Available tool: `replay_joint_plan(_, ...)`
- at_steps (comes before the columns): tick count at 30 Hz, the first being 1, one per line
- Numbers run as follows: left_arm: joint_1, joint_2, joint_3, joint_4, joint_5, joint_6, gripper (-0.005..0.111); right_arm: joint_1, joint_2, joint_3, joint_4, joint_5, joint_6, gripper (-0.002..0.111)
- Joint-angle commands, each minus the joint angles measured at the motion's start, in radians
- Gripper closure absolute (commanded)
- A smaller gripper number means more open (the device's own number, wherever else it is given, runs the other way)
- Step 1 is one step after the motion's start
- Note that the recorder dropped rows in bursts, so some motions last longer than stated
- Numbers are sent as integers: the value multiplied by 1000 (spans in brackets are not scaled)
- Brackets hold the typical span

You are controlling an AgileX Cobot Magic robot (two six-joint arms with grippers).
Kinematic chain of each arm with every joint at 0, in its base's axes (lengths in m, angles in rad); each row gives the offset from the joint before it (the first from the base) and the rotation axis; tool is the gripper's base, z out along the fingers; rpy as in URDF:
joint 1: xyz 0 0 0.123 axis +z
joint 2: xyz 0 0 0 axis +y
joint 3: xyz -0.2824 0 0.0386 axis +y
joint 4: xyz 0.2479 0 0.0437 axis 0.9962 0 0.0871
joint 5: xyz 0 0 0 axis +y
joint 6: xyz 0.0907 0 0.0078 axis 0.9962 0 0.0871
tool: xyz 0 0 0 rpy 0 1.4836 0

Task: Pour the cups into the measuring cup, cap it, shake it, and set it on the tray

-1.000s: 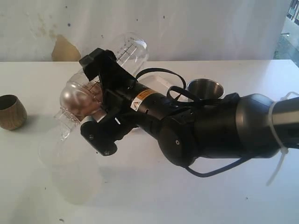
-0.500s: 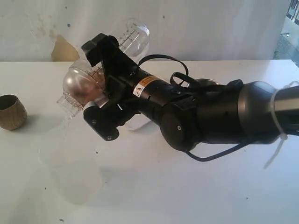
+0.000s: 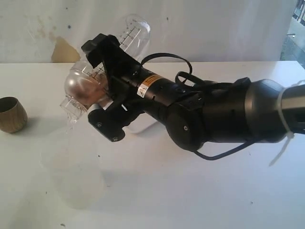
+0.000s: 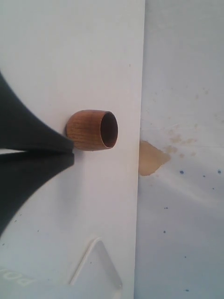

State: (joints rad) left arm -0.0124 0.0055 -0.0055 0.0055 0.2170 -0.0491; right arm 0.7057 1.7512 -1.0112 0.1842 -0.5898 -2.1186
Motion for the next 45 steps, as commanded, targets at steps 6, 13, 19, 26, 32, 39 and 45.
replay_joint_plan(6, 2, -6, 5, 2, -7, 3, 106, -12, 24, -48, -6, -48, -14, 108)
replay_joint_plan(13, 2, -6, 5, 2, -7, 3, 106, -12, 45, -52, -29, -65, -14, 108)
replay_joint_plan(19, 2, -6, 5, 2, -7, 3, 106, -12, 45, -52, -63, -88, -14, 108)
replay_joint_plan(26, 2, -6, 5, 2, -7, 3, 106, -12, 45, -52, -149, -93, -14, 108)
replay_joint_plan(32, 2, -6, 5, 2, -7, 3, 106, -12, 45, -52, -190, -99, -14, 108)
replay_joint_plan(39, 2, -6, 5, 2, -7, 3, 106, -12, 45, -52, -237, -108, -14, 108)
replay_joint_plan(45, 2, -6, 5, 2, -7, 3, 106, -12, 45, -52, -267, -114, -14, 108)
